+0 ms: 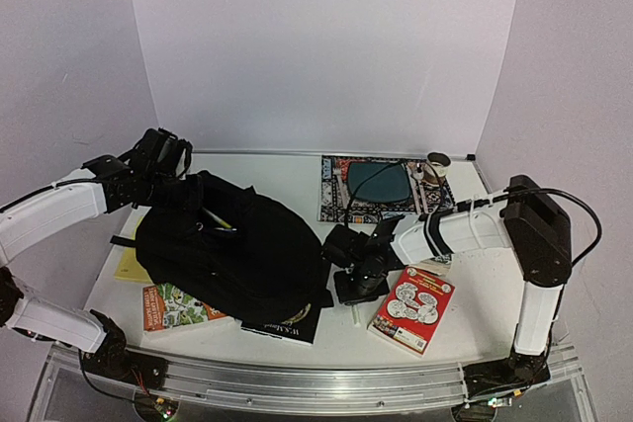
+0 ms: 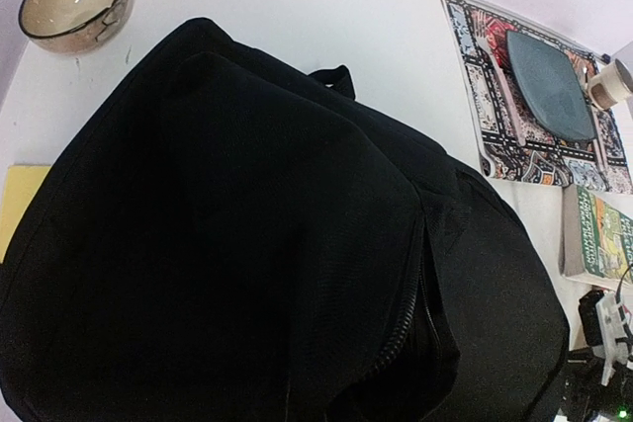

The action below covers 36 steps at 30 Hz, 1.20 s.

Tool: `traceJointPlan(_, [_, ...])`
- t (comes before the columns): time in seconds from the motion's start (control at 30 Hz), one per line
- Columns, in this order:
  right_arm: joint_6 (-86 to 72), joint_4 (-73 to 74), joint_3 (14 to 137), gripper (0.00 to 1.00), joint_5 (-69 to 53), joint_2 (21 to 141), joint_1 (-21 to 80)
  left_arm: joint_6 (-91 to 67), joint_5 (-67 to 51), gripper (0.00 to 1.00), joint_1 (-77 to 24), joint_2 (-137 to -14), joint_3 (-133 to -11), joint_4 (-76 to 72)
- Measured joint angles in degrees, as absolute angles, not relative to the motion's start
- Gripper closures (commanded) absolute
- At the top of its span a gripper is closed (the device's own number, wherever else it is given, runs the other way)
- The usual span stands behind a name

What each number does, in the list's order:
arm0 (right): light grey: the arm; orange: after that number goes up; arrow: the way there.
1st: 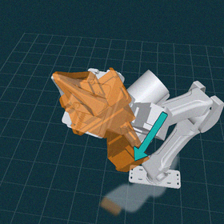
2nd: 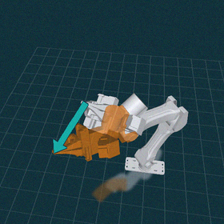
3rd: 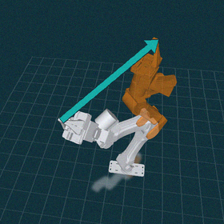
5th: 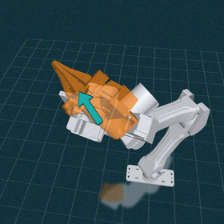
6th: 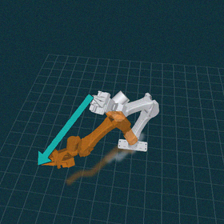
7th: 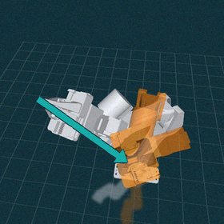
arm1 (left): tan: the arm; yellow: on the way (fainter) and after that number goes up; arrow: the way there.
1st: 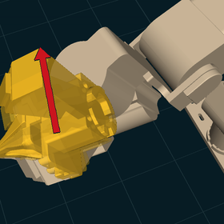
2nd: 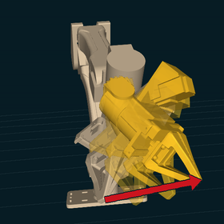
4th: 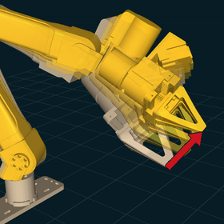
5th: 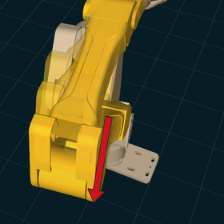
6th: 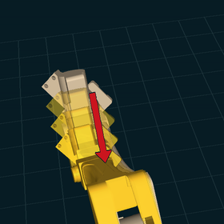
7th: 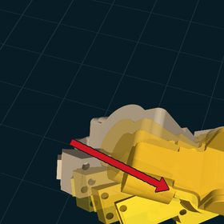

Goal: Pack the student bag
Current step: Pick up the pen from the center of the board, then place the pen in the upper front pocket of the bag.

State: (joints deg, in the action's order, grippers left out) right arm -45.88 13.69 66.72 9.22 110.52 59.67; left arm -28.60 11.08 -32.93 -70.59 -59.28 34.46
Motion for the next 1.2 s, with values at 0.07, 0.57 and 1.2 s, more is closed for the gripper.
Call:
traceJointPlan(0.07, [-45.55, 13.7, 66.72, 0.9, 9.04, 110.44, 59.27, -28.62, 10.12, 1.0, -32.93, -70.76, -59.64, 34.48])
traceJointPlan(0.57, [-41.95, 17.34, 66.93, 0.99, 10.15, 103.12, 55.46, -28.99, 3.6, 1.0, -32.93, -74.78, -64.94, 34.18])
traceJointPlan(1.2, [-37.14, 19.66, 78.89, 0.99, -0.57, 92.45, 52.66, -33.34, -6.96, 1.0, -35.58, -82.37, -75.91, 30.01])
